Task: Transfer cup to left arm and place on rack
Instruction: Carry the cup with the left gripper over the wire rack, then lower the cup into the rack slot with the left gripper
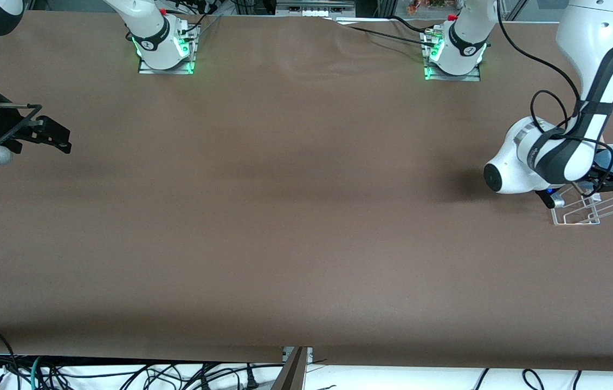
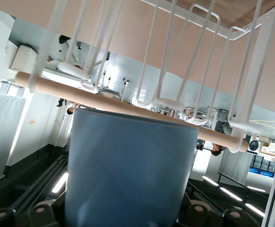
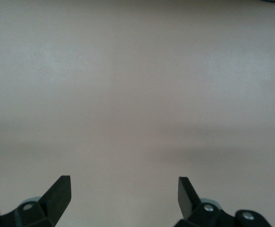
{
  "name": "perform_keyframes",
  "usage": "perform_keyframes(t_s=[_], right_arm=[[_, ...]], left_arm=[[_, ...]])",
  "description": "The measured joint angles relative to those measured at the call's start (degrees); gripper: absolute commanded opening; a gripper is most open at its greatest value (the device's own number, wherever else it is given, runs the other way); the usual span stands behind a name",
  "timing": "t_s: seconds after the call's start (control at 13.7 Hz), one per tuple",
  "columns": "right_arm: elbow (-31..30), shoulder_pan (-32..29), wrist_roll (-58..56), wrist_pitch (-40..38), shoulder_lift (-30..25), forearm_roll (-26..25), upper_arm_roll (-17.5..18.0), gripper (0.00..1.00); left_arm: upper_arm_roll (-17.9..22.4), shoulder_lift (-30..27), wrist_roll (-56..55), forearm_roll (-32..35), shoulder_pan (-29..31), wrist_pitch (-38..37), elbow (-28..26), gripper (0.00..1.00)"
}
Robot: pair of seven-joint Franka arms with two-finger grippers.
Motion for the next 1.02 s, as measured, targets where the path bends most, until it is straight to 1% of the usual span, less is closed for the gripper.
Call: perform_keyframes(t_s=[0.36,0.58,0.87,0.95,1.02], right_arm=[[0.00,-0.04,-0.03,0.00,0.19,0.08,0.00,1.00],[0.02,-0.11,-0.04,0.00,0.19,0.09,0.01,1.00],[0.05,-0.11,-0.05,0.00,0.19,0.12,0.43,1.00],[0.05,-0.11,-0.06,0.00,0.19,0.12,0.43,1.00],[0.06,-0.11,-0.11,0.00,0.19,0.12,0.43,1.00]], left_arm=[[-0.01,0.00,0.00,0.01,0.55,0.69,-0.71,0.00],[-0.01,0.00,0.00,1.79,1.31,0.94,-1.69,0.00],[-0.01,0.00,0.00,2.04,2.07,2.21,-2.28,0.00],[-0.01,0.00,0.00,2.04,2.12,2.37,-2.38,0.13],[-0.01,-0.01,-0.01,2.04,2.18,2.65,-2.45,0.96]])
